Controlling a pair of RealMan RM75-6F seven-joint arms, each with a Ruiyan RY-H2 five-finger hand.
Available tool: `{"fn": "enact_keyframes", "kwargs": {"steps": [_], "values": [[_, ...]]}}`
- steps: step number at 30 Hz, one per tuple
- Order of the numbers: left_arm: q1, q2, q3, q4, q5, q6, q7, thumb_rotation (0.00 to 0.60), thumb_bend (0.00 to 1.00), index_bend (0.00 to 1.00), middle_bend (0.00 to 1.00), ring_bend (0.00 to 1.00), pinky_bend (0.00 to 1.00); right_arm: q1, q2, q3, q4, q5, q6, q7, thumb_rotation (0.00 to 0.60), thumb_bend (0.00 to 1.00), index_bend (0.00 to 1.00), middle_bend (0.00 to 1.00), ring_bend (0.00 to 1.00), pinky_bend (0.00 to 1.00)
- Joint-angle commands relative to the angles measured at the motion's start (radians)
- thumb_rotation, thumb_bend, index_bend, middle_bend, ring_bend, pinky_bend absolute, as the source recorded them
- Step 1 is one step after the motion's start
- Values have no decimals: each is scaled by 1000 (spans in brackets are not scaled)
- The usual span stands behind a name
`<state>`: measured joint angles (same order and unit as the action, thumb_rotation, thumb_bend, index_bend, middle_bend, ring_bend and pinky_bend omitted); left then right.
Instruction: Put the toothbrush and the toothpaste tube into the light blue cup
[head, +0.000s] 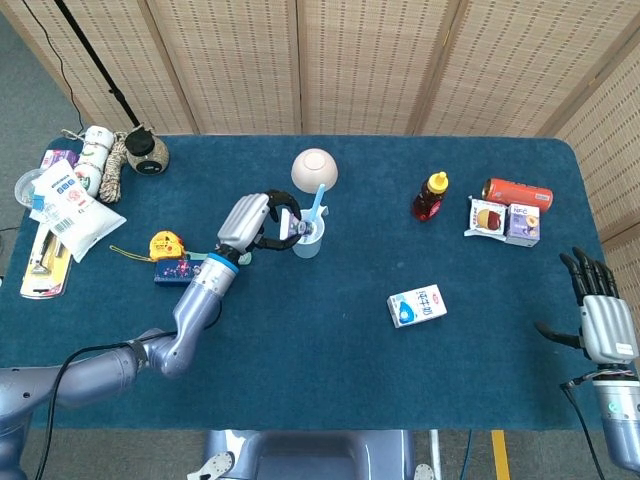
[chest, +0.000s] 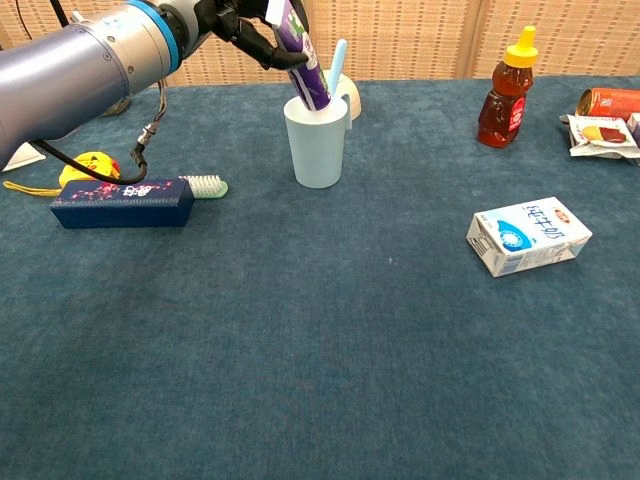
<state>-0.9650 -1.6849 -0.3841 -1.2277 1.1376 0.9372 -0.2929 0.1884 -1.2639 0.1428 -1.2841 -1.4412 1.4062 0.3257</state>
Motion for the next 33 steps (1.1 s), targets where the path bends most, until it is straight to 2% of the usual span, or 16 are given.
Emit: {"fn": "enact_keyframes", "kwargs": {"steps": [1, 14, 19, 22, 28, 33], "values": [[-13, -25, -3, 40, -1, -13, -3, 600, 336, 674, 469, 317, 492, 2, -2, -2, 3, 1, -6, 4, 600, 124, 0, 0, 0, 0], [-66, -119, -6, 185, -18, -80, 8, 600, 337, 666, 453, 291, 475, 8, -8, -5, 11, 5, -24, 7, 600, 124, 0, 0, 0, 0], [-71, -132, -9, 205, -13, -85, 1, 600, 337, 644, 434, 268, 458, 8, -8, -5, 13, 7, -27, 11, 600, 124, 0, 0, 0, 0], [-73, -133, -9, 214, -14, -95, 4, 600, 336, 598, 383, 209, 422, 10, -8, -7, 13, 6, -32, 16, 600, 123, 0, 0, 0, 0], [-71, -136, -8, 216, -8, -93, 5, 600, 335, 470, 196, 38, 313, 10, -8, -8, 12, 4, -32, 19, 600, 124, 0, 0, 0, 0], [-68, -134, -6, 211, -2, -93, 2, 600, 335, 451, 159, 0, 275, 10, -7, -8, 10, 4, -31, 20, 600, 124, 0, 0, 0, 0]]}}
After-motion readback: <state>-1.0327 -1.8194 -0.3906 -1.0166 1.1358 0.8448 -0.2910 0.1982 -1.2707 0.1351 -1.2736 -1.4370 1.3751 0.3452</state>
